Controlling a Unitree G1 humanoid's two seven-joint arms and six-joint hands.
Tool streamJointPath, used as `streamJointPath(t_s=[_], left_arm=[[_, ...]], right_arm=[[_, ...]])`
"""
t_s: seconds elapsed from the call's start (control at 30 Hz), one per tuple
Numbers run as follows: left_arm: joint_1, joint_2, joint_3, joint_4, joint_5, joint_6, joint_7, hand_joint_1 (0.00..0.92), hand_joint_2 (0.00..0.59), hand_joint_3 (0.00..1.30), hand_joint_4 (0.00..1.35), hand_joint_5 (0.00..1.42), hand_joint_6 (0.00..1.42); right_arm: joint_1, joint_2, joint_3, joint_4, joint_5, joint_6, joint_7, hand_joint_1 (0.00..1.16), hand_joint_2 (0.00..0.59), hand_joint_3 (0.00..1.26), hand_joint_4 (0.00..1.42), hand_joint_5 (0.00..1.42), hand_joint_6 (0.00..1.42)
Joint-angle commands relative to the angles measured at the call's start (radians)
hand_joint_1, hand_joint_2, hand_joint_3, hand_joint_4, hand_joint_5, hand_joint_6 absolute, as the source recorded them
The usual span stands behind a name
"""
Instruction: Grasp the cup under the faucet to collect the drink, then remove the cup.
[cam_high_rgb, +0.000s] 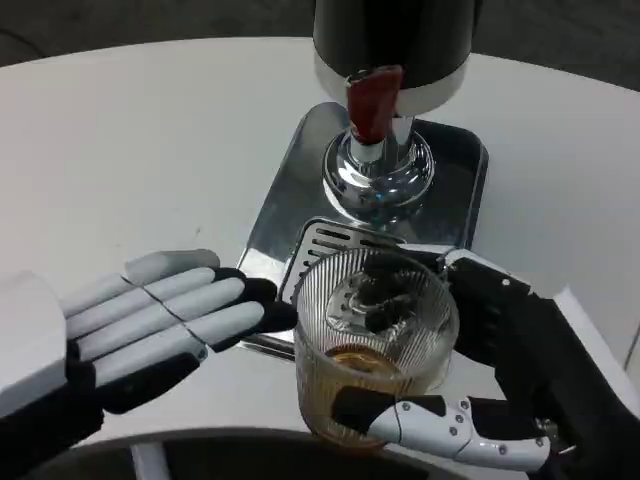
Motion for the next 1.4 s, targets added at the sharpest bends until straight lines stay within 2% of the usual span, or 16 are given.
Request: streamJointPath(t_s=[0.03,0.47,0.87,1.4], left_arm=[[0.032,0.037,0.038,-0.017,-0.051,-0.036,-0.031,0.0,0.047,0.0,0.0,0.01,0.0],[0.073,0.055,0.076,-0.049,-0.13,-0.031,-0.071,0.0,0.052,0.0,0.0,0.0,0.0],[0.089,0.047,0.088,-0.055,-0.132,-0.032,-0.08,0.0,0.052,0.0,0.0,0.0,0.0],[0.09,0.046,0.08,-0.058,-0.128,-0.017,-0.075,0.0,0.052,0.0,0.0,0.0,0.0]], right_arm=[[-0.002,-0.016,-0.009,-0.067,0.031,0.024,0.018,0.95,0.156,0.56,0.67,0.74,0.65],[0.009,-0.052,-0.038,-0.133,0.065,0.072,0.033,0.94,0.153,0.56,0.67,0.74,0.65],[0.005,-0.08,-0.072,-0.157,0.085,0.088,0.037,0.93,0.156,0.56,0.67,0.75,0.65],[0.003,-0.078,-0.075,-0.166,0.088,0.102,0.035,0.93,0.169,0.55,0.67,0.76,0.65]])
